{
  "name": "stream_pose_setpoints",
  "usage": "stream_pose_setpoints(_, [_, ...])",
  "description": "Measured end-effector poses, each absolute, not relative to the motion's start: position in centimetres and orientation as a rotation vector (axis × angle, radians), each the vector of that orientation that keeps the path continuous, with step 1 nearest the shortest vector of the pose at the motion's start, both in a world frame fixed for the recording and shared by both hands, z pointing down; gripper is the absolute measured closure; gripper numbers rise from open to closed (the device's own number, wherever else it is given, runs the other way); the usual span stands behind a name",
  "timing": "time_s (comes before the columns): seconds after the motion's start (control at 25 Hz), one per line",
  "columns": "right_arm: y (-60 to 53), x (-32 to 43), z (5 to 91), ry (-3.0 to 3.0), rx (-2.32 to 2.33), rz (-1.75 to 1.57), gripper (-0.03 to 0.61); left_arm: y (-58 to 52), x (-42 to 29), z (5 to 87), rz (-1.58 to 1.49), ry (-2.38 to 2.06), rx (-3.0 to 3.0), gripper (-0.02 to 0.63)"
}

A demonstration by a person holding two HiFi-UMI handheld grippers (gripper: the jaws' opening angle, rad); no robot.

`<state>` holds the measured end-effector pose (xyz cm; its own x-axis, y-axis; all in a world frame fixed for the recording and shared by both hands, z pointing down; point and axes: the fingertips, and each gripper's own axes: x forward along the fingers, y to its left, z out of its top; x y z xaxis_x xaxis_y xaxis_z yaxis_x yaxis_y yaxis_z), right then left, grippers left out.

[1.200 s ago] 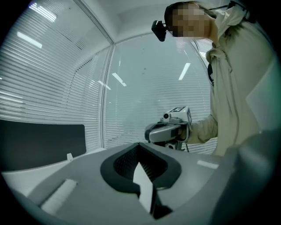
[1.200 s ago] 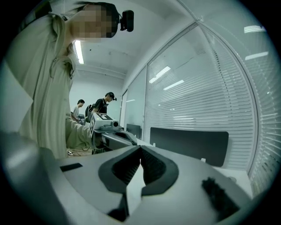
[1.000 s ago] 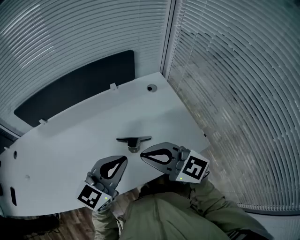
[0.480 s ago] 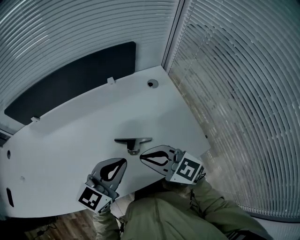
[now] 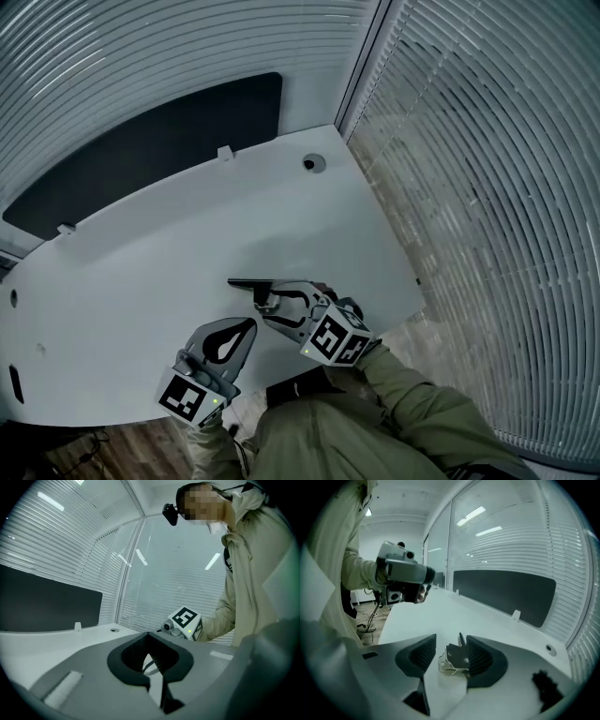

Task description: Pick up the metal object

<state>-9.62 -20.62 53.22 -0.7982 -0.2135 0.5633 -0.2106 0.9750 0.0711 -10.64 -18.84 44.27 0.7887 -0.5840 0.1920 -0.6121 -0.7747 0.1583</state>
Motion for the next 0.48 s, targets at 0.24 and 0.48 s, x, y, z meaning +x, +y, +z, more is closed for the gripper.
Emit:
stream_pose_setpoints(0.24, [-21.4, -10.4, 56.8, -2.402, 0.198, -0.022, 0.334, -19.7, -10.2, 45.0, 0.223, -0.924, 2.714, 0.609])
stream_pose_setpoints(0.48, [-22.4, -10.3, 60.0, -2.297, 0.163, -0.055, 0.33, -20.5, -9.5, 45.9, 0.249, -0.898, 2.637, 0.609])
